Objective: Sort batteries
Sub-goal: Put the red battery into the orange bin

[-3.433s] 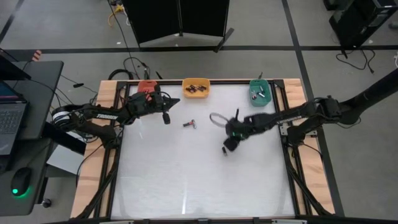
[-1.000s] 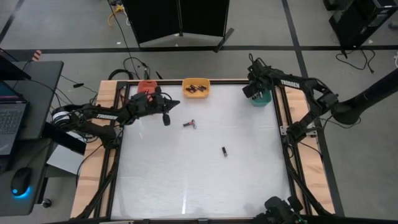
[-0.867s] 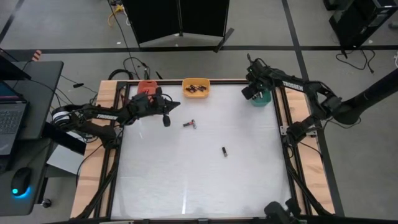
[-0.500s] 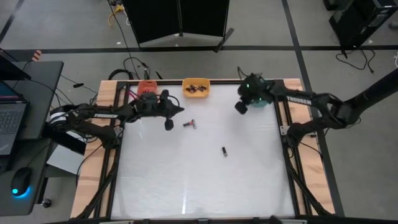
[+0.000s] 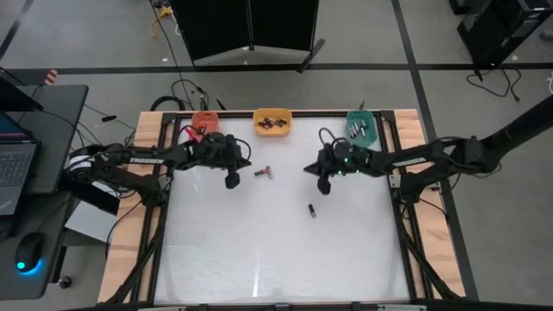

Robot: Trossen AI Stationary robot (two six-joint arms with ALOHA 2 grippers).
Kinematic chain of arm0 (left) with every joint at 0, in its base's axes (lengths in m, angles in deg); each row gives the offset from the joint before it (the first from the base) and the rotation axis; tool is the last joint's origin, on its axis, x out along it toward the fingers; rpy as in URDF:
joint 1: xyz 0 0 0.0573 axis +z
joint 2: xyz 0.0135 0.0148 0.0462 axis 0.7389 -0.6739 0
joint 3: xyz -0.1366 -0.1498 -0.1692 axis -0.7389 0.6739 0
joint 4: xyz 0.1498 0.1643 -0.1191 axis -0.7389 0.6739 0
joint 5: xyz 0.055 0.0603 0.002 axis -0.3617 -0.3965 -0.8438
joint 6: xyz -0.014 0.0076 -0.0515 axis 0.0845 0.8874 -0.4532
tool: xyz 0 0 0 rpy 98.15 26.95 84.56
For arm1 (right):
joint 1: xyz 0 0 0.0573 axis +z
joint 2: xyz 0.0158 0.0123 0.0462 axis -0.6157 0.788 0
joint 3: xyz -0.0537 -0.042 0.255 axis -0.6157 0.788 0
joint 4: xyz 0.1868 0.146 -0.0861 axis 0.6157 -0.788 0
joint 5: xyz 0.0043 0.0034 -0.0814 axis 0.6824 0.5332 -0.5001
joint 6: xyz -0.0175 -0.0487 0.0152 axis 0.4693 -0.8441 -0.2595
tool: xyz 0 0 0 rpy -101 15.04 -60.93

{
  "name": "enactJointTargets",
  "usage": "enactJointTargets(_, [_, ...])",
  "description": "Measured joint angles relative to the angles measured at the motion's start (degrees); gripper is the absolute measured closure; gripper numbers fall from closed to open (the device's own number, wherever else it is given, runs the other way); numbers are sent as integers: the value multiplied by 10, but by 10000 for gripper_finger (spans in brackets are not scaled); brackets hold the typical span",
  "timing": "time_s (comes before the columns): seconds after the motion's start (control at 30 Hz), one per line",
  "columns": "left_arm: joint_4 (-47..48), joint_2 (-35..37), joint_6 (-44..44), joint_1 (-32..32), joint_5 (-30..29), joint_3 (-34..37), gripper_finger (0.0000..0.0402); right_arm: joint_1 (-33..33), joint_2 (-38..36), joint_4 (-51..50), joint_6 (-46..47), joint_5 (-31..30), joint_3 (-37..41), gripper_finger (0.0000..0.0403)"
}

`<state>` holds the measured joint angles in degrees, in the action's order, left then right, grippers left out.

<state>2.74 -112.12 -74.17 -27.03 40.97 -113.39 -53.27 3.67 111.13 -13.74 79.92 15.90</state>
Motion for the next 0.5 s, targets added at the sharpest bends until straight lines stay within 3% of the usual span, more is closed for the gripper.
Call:
enactJointTargets(0.27, [38,0,-10,-8,-5,0,387,73,83,114,-27,-21,0,395])
enactJointTargets(0.5, [35,0,-9,-9,-6,0,387,93,136,170,-21,-43,0,384])
